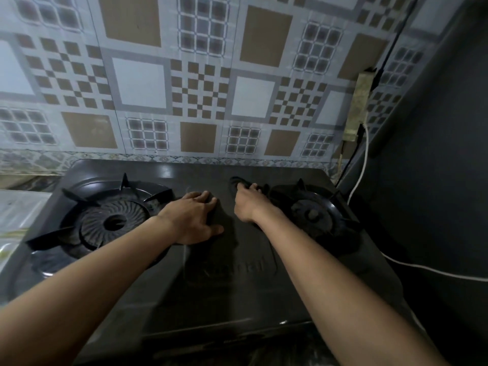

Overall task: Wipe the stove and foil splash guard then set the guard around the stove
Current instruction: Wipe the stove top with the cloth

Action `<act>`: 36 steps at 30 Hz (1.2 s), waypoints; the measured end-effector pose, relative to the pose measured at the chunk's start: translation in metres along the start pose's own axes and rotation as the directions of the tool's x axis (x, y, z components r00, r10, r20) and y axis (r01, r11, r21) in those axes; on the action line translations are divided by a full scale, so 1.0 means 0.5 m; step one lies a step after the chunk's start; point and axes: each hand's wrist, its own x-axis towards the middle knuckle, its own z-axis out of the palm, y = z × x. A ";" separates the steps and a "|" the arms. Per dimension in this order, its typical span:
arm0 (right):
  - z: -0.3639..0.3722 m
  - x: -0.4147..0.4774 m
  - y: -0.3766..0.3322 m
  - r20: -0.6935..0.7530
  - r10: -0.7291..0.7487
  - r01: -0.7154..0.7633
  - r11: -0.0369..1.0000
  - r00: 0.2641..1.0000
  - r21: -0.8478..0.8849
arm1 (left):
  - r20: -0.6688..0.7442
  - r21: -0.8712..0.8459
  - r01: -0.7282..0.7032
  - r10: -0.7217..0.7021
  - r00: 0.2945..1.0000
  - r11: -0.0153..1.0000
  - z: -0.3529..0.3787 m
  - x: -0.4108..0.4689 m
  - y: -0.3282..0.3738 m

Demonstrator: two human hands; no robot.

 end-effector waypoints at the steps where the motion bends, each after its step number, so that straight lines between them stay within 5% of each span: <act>1: 0.008 -0.018 0.004 -0.006 -0.009 0.009 1.000 1.000 -0.010 | 0.015 0.006 -0.013 0.013 1.000 1.000 -0.005 -0.003 0.003; 7: 0.047 -0.071 0.033 -0.217 -0.065 0.056 0.997 0.974 -0.046 | 0.011 -0.065 -0.027 0.027 1.000 0.998 -0.026 -0.014 0.008; 11: 0.063 -0.067 0.037 -0.246 -0.096 0.099 0.995 0.964 0.001 | -0.202 -0.094 -0.068 0.048 0.978 0.993 -0.013 -0.039 -0.057; 14: 0.060 -0.081 0.030 -0.227 -0.091 0.116 0.988 0.970 0.100 | -0.319 0.068 -0.048 0.067 0.945 0.997 0.000 -0.074 -0.140; 20: 0.088 -0.200 -0.014 -0.278 -0.004 0.087 0.954 0.961 0.286 | -0.181 0.082 0.136 -0.119 0.976 0.987 0.031 -0.130 -0.243; 36: 0.339 -0.407 -0.283 -0.497 -0.042 0.099 0.991 0.867 0.089 | -0.091 0.111 -0.069 0.079 0.993 0.991 0.046 -0.166 -0.335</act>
